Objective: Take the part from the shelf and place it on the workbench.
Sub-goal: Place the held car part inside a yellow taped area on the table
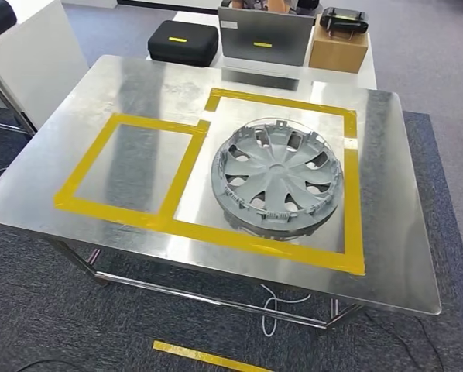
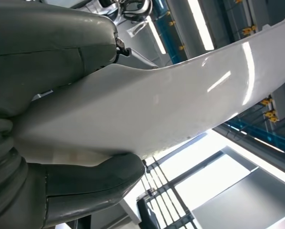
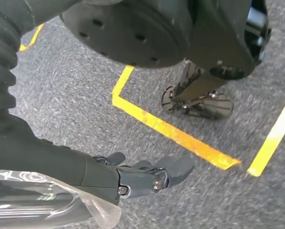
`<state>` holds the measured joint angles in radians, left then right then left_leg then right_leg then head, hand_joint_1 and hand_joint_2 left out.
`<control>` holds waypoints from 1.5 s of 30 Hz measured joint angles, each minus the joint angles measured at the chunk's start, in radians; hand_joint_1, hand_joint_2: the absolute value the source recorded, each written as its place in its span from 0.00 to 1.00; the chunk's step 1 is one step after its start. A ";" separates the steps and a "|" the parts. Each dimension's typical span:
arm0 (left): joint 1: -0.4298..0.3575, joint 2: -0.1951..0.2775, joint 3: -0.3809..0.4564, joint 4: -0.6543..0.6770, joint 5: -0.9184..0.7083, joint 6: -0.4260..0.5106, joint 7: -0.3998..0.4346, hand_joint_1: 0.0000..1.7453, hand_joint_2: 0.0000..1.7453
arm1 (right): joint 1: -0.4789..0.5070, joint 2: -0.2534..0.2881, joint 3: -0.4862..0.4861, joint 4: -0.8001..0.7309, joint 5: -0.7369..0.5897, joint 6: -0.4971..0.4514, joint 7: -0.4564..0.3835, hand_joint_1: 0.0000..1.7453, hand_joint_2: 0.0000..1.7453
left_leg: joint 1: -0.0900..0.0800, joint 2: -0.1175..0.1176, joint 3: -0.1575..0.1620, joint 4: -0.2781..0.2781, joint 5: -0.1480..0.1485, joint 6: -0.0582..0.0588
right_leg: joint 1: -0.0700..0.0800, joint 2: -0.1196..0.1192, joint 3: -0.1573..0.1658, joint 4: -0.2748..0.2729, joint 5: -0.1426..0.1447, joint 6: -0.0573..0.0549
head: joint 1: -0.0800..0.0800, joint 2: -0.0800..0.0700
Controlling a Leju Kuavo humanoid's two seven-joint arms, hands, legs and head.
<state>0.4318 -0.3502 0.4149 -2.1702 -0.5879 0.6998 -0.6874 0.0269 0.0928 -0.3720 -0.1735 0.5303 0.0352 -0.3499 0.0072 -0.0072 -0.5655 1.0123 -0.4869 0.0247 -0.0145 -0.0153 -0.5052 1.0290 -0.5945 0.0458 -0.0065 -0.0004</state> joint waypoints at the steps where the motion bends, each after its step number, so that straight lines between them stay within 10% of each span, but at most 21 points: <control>1: 0.000 -0.001 0.000 0.000 0.000 0.000 0.000 1.00 1.00 | -0.001 0.000 -0.001 0.000 0.000 0.000 -0.001 0.00 1.00 | 0.001 0.000 0.002 -0.002 -0.001 0.005 | 0.000 0.005 -0.029 0.054 -0.026 0.003 | 0.003 0.000; 3: -0.001 -0.001 0.001 0.000 0.000 0.000 0.000 1.00 1.00 | 0.000 0.000 -0.002 0.000 -0.002 0.003 -0.003 0.00 1.00 | -0.001 0.001 0.005 -0.002 -0.007 0.013 | 0.001 0.011 -0.112 0.193 -0.077 0.005 | 0.006 0.000; 5: 0.000 -0.002 0.001 0.001 0.000 0.000 0.000 1.00 1.00 | 0.000 0.000 -0.002 0.000 -0.003 0.005 -0.006 0.00 1.00 | -0.002 -0.001 0.014 -0.002 -0.014 0.015 | 0.002 0.012 -0.155 0.245 -0.065 0.005 | 0.006 0.000; 9: 0.000 -0.002 0.002 0.002 0.000 0.000 0.000 1.00 1.00 | 0.000 0.000 -0.002 0.000 -0.003 0.004 -0.005 0.00 1.00 | -0.005 -0.008 0.043 0.000 -0.038 0.005 | 0.005 0.015 -0.071 0.032 0.076 -0.008 | 0.006 0.000; 15: -0.002 -0.003 0.002 0.005 -0.006 0.000 0.000 1.00 1.00 | 0.005 -0.001 -0.003 0.000 -0.002 0.002 -0.008 0.00 1.00 | -0.006 -0.007 0.036 0.030 -0.070 -0.026 | 0.001 0.017 -0.032 -0.028 0.076 -0.037 | -0.001 0.000; 20: -0.002 -0.003 0.001 0.016 -0.027 0.000 0.000 1.00 1.00 | 0.004 -0.001 -0.009 0.000 0.000 0.007 -0.010 0.00 1.00 | 0.002 -0.004 -0.104 0.278 -0.142 -0.043 | 0.000 0.011 -0.007 -0.033 0.062 -0.049 | -0.006 0.000; 25: -0.003 -0.002 0.001 0.028 -0.045 -0.002 0.000 1.00 1.00 | 0.005 -0.001 -0.012 0.000 0.000 0.011 -0.010 0.00 1.00 | 0.000 0.000 -0.021 0.048 0.005 -0.030 | 0.003 0.017 0.014 -0.031 0.034 -0.029 | -0.005 0.000; 30: -0.006 0.004 -0.003 0.050 -0.086 -0.040 0.041 1.00 1.00 | -0.001 -0.001 -0.012 0.000 0.001 0.022 -0.010 0.00 1.00 | 0.000 0.009 -0.006 0.012 -0.004 -0.006 | 0.003 0.021 0.001 -0.010 0.011 -0.005 | -0.001 0.000; 34: -0.024 0.039 0.002 0.087 -0.121 -0.085 0.115 1.00 1.00 | -0.001 -0.001 -0.012 0.000 0.011 0.031 -0.012 0.00 1.00 | 0.000 0.031 -0.002 0.007 -0.009 0.010 | 0.003 0.020 -0.124 0.213 -0.083 0.002 | 0.005 0.000; 36: -0.038 0.069 0.016 0.109 -0.115 -0.120 0.144 1.00 1.00 | 0.000 -0.002 -0.012 0.000 0.016 0.035 -0.015 0.00 1.00 | -0.001 0.043 0.004 0.007 -0.014 0.011 | 0.003 0.017 -0.149 0.234 -0.059 0.001 | 0.005 0.000; 40: -0.059 0.122 0.053 0.140 -0.092 -0.162 0.159 1.00 1.00 | -0.002 -0.006 -0.012 0.000 0.021 0.037 -0.015 0.00 1.00 | -0.006 0.067 0.024 0.009 -0.029 -0.004 | 0.008 -0.040 -0.057 0.017 0.063 -0.009 | 0.005 0.000; 45: -0.077 0.157 0.079 0.160 -0.093 -0.191 0.168 1.00 1.00 | 0.000 -0.006 -0.013 0.000 0.027 0.038 -0.015 0.00 1.00 | -0.008 0.082 0.032 0.017 -0.047 -0.030 | 0.008 -0.018 -0.045 -0.017 0.073 -0.038 | 0.004 0.000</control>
<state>0.3548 -0.1928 0.4942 -2.0101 -0.6812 0.5090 -0.5193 0.0268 0.0866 -0.3846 -0.1732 0.5573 0.0731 -0.3652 -0.0008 0.0743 -0.5338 1.0295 -0.5336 -0.0058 -0.0060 -0.0330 -0.5499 1.0117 -0.5211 0.0082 -0.0030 -0.0004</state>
